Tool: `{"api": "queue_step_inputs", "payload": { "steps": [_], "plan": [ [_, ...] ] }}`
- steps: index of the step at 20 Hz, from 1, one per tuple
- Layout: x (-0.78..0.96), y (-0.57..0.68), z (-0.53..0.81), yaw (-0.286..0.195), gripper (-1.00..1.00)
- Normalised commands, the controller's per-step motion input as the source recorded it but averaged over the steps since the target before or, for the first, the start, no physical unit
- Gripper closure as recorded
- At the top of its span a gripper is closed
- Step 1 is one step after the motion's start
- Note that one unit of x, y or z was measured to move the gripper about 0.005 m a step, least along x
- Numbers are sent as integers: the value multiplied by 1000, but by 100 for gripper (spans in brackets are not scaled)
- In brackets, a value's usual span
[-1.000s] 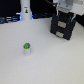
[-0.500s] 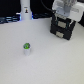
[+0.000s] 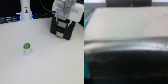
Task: Open the kcup holder, insert the kcup into the holder, and close the kcup holder
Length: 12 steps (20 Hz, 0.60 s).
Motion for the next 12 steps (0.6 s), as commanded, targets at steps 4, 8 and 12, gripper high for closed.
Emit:
{"api": "queue_step_inputs", "payload": {
  "steps": [4, 8, 12],
  "plan": [
    [305, -69, 39, -5, 100],
    [798, -178, 166, -26, 100],
    [919, -262, 251, -54, 100]
  ]
}}
